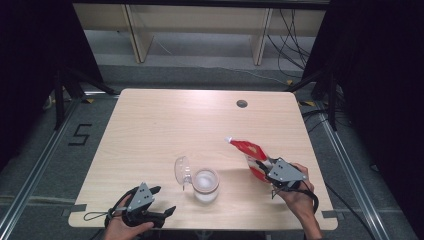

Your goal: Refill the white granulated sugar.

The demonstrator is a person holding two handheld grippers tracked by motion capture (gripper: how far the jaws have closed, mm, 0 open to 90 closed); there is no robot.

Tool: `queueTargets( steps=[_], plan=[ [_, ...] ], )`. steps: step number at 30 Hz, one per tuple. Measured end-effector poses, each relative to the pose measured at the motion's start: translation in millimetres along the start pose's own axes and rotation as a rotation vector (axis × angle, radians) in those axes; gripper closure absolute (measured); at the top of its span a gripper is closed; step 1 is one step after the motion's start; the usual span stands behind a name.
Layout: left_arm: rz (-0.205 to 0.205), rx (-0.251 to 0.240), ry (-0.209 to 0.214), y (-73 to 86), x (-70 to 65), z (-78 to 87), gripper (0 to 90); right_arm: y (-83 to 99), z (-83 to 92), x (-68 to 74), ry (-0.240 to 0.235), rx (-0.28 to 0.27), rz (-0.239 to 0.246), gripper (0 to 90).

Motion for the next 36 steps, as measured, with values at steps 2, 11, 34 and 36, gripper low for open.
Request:
queueTargets(
  steps=[2, 11, 34, 36],
  plan=[
    [0.002, 0.000, 0.005, 0.0, -0.5, 0.1, 18.3, 1.5, 1.4, -0.5, 0.001, 0.000, -0.019, 74.8],
    [-0.002, 0.001, -0.003, -0.1, 0.1, 0.0, 18.3, 7.4, 7.6, -4.2, 0.012, 0.015, -0.057, 73.6],
    [0.002, -0.006, 0.002, -0.1, -0.2, -0.2, 18.3, 20.0, 20.6, -6.2, 0.066, 0.051, -0.137, 66.7],
    [0.038, -0.006, 0.016, 0.4, -3.2, -0.3, 18.3, 21.2, 21.6, -5.9, 0.071, 0.054, -0.142, 64.8]
  ],
)
Point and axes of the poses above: each handheld gripper's, and its own axes: z roughly backward along the jaws, y roughly out of its underside, x roughly to its left, the point moved 1 cm from there along -z, roughly forward along the jaws, and after that the axes turned 10 degrees about x, right-handed, at the moved point
